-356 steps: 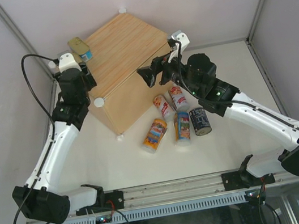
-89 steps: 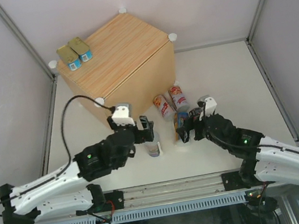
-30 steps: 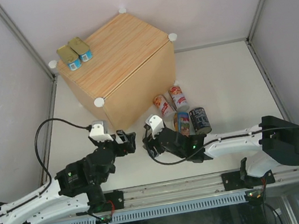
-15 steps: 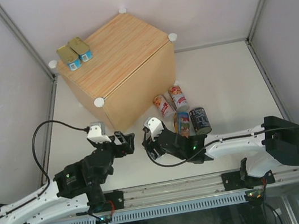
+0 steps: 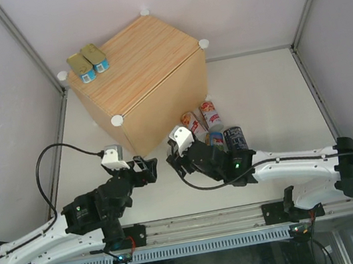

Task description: Place and organize the canned foods onto the counter

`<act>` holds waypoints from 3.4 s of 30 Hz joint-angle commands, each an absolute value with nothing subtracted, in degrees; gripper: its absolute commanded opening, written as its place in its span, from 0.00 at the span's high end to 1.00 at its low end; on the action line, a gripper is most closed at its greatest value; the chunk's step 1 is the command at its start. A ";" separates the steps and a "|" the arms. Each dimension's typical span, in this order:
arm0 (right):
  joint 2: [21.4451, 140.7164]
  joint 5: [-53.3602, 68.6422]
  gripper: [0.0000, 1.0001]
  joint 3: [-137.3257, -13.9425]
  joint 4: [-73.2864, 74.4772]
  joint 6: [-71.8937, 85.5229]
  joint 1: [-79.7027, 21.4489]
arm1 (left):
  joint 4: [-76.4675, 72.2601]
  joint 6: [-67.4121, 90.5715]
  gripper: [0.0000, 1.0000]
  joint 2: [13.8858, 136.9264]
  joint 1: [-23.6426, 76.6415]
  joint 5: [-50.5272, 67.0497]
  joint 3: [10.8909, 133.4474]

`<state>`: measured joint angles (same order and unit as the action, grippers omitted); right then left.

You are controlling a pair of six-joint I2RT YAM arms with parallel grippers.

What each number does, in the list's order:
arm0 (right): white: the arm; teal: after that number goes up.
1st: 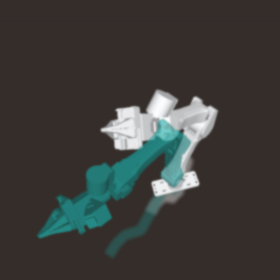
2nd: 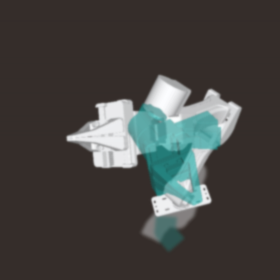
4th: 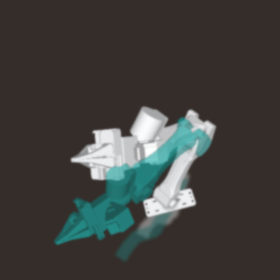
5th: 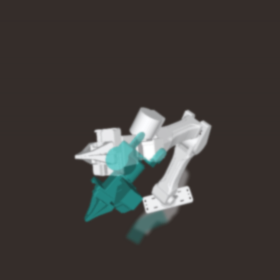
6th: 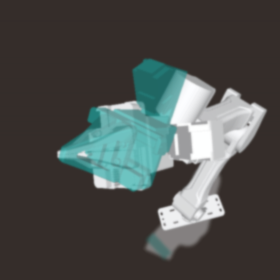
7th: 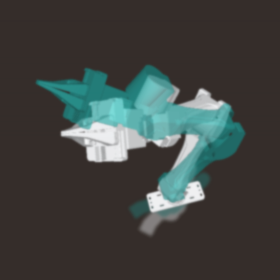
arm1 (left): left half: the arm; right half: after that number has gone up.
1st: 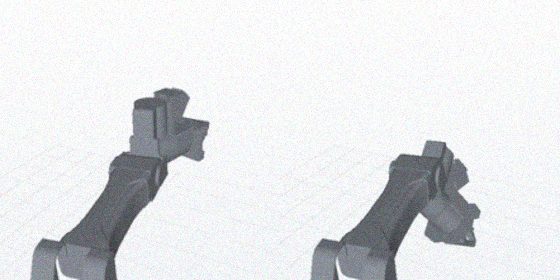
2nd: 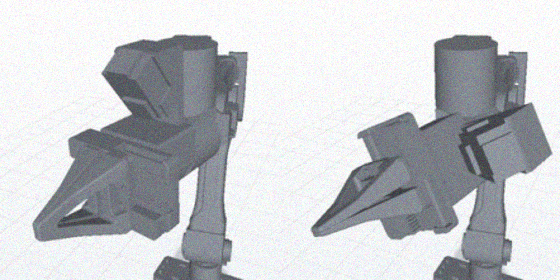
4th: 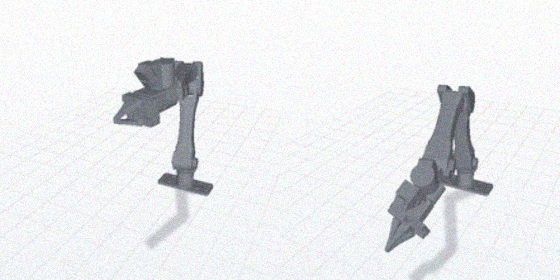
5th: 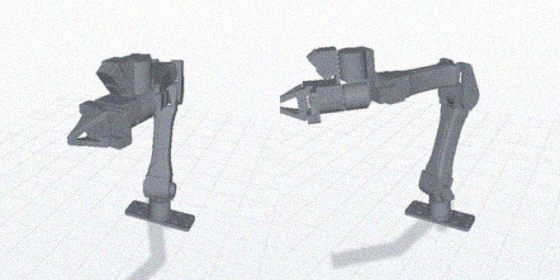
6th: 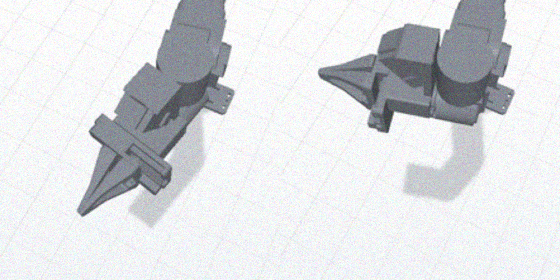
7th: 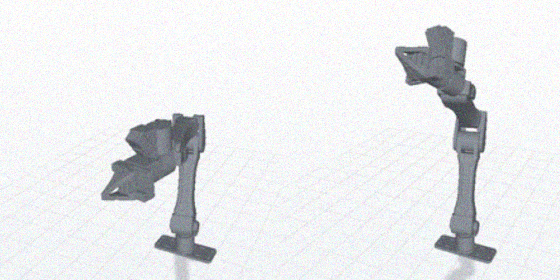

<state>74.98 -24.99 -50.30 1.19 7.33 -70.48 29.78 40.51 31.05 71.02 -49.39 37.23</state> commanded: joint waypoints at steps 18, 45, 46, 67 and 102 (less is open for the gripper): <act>72.50 -21.50 1.00 -84.78 -0.07 -5.95 -59.26 | 27.88 39.92 0.13 31.45 71.28 -49.92 37.70; 114.64 -0.96 1.00 -141.67 10.20 -2.93 -33.40 | 0.36 29.58 0.14 38.92 71.31 -48.97 26.79; 116.11 0.01 1.00 -143.47 10.27 -2.06 -32.45 | -0.67 29.03 0.14 39.59 71.31 -49.13 26.46; 126.47 4.39 0.95 -149.15 6.00 0.85 -28.51 | -18.51 24.07 0.13 49.35 71.28 -49.96 22.04; 123.65 5.35 0.17 -140.30 -0.17 2.81 -28.43 | -17.61 22.31 0.13 51.99 71.56 -50.43 26.58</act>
<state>129.40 4.54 -142.63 4.01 1.58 -28.51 -16.58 23.77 52.21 71.13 -49.41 22.85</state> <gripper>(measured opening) 0.827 0.876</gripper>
